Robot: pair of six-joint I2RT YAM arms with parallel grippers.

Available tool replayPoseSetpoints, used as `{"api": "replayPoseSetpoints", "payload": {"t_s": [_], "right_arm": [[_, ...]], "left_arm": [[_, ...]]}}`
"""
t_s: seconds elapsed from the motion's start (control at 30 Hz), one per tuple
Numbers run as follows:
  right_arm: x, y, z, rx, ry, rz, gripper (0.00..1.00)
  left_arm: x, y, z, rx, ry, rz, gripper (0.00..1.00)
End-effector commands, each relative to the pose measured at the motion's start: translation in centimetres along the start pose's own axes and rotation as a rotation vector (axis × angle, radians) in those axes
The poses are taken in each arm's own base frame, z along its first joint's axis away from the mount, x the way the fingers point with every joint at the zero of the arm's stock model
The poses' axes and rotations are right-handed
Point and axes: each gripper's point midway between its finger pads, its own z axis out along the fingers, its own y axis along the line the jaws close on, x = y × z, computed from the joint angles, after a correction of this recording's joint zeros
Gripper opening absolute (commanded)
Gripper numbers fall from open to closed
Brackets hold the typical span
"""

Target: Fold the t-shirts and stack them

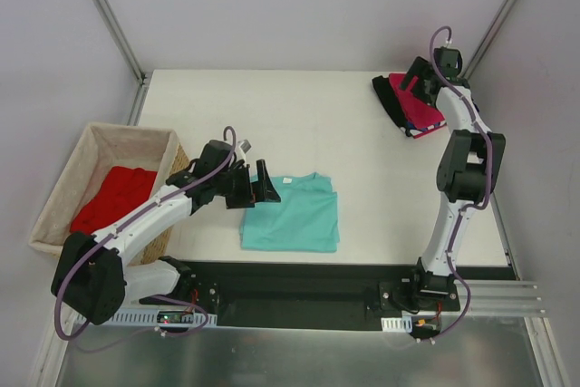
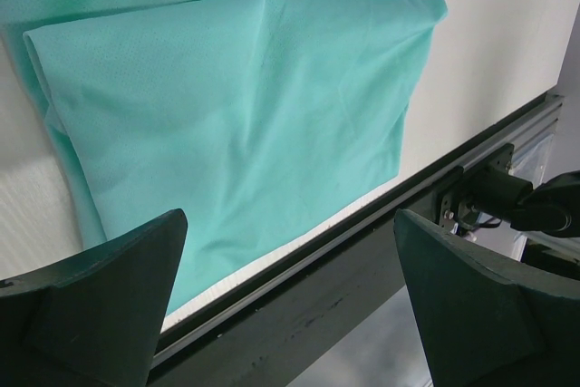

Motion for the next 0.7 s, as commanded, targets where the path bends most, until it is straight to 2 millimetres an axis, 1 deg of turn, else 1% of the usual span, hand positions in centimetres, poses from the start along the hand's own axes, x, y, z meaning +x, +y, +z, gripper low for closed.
{"api": "replayPoseSetpoints", "payload": {"t_s": [0.0, 0.03, 0.2, 0.23, 0.37, 0.4, 0.47, 0.57, 0.63, 0.67], "right_arm": [[0.0, 0.0, 2.0, -0.019, 0.002, 0.011, 0.94], [0.4, 0.2, 2.3, -0.044, 0.019, 0.026, 0.94], [2.0, -0.2, 3.9, -0.057, 0.064, 0.059, 0.94], [2.8, -0.5, 4.4, -0.052, 0.082, 0.064, 0.94], [4.4, -0.6, 5.2, -0.058, 0.13, 0.096, 0.94], [5.0, -0.5, 5.3, -0.06, 0.154, 0.118, 0.94], [5.8, -0.5, 5.1, -0.07, 0.178, 0.143, 0.94], [6.5, -0.2, 4.4, -0.07, 0.206, 0.161, 0.94], [8.0, -0.3, 4.1, -0.06, 0.249, 0.176, 0.94], [8.3, -0.4, 3.9, -0.057, 0.255, 0.184, 0.94]], "left_arm": [[-1.3, -1.2, -0.6, 0.044, -0.028, 0.024, 0.99], [-1.4, -1.1, -0.7, 0.042, -0.029, 0.023, 0.99], [-1.3, -0.6, -0.6, 0.033, -0.026, 0.004, 0.99], [-1.4, -0.5, -0.5, 0.031, -0.025, 0.002, 0.99], [-1.6, -0.5, -0.3, 0.03, -0.021, -0.002, 0.99], [-1.6, -0.6, -0.3, 0.032, -0.021, -0.002, 0.99], [-1.6, -0.5, -0.3, 0.031, -0.02, -0.002, 0.99], [-1.6, -0.5, -0.3, 0.034, -0.021, -0.003, 0.99], [-1.6, -0.6, -0.4, 0.039, -0.025, -0.001, 0.99], [-1.5, -0.6, -0.4, 0.039, -0.023, -0.001, 0.99]]}}
